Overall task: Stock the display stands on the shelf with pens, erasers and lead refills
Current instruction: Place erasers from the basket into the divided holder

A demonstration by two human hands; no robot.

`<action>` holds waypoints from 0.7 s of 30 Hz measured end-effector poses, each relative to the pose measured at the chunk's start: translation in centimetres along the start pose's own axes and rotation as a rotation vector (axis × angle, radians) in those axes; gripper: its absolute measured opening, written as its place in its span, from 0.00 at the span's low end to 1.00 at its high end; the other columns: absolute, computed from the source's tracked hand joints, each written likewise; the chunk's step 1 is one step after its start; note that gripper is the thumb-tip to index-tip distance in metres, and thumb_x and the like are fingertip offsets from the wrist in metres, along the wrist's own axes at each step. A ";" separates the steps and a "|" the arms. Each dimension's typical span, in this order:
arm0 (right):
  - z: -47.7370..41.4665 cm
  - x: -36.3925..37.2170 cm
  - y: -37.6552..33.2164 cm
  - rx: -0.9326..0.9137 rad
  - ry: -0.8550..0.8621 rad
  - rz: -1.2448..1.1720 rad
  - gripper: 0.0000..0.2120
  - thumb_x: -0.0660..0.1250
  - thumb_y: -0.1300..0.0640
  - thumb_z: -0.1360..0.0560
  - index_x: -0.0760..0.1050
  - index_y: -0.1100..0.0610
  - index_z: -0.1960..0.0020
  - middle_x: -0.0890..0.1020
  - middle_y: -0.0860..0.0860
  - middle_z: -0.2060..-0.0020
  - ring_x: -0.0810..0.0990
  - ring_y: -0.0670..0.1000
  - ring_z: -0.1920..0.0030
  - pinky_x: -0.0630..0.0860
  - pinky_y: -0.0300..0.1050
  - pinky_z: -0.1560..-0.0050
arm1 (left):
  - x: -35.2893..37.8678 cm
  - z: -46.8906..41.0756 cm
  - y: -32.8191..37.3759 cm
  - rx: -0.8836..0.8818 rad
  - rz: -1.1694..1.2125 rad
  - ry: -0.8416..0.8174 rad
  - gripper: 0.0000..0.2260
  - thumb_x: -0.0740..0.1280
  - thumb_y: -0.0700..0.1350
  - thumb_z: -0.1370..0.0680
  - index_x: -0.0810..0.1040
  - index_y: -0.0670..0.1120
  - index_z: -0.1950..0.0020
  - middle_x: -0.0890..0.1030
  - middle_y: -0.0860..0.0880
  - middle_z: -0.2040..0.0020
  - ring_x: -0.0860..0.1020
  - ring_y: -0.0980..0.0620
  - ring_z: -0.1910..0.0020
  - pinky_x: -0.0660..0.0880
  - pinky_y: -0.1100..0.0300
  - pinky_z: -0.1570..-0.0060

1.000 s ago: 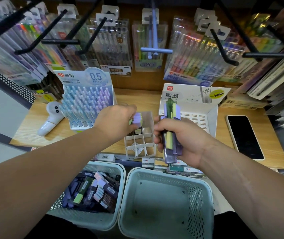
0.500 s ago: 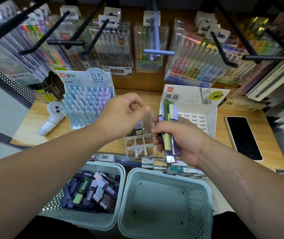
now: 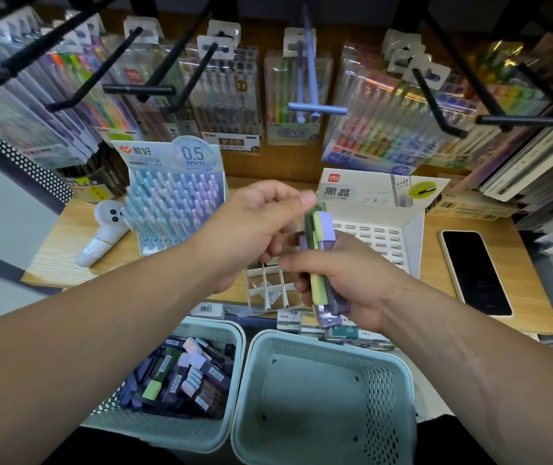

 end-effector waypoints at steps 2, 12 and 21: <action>-0.1 -0.2 0.2 -0.011 0.042 0.049 0.07 0.77 0.64 0.30 0.80 0.56 0.57 0.80 0.49 0.70 0.77 0.45 0.71 0.73 0.40 0.69 | 0.7 0.2 0.3 0.021 -0.012 -0.037 0.07 0.72 0.43 0.23 0.80 0.45 0.46 0.74 0.45 0.65 0.70 0.54 0.72 0.69 0.65 0.73; 0.5 -0.4 0.2 0.082 0.025 -0.111 0.10 0.79 0.55 0.36 0.81 0.53 0.57 0.84 0.51 0.66 0.80 0.49 0.72 0.75 0.39 0.73 | 0.6 0.0 -0.4 -0.024 0.194 0.004 0.05 0.71 0.35 0.23 0.80 0.41 0.48 0.82 0.50 0.65 0.78 0.57 0.71 0.74 0.66 0.72; -0.3 -2.8 -0.7 -0.027 0.186 -0.249 0.12 0.75 0.61 0.27 0.77 0.59 0.45 0.82 0.54 0.64 0.76 0.50 0.70 0.72 0.41 0.73 | -3.4 -0.6 0.3 0.087 0.233 0.241 0.04 0.69 0.34 0.22 0.80 0.41 0.48 0.82 0.45 0.61 0.80 0.50 0.68 0.79 0.64 0.68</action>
Point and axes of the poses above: each hand's wrist, its own z-axis away from the middle knuckle, its own x-axis out of the palm, y = z × x, the point moved 8 cm from there along -z, towards the middle knuckle
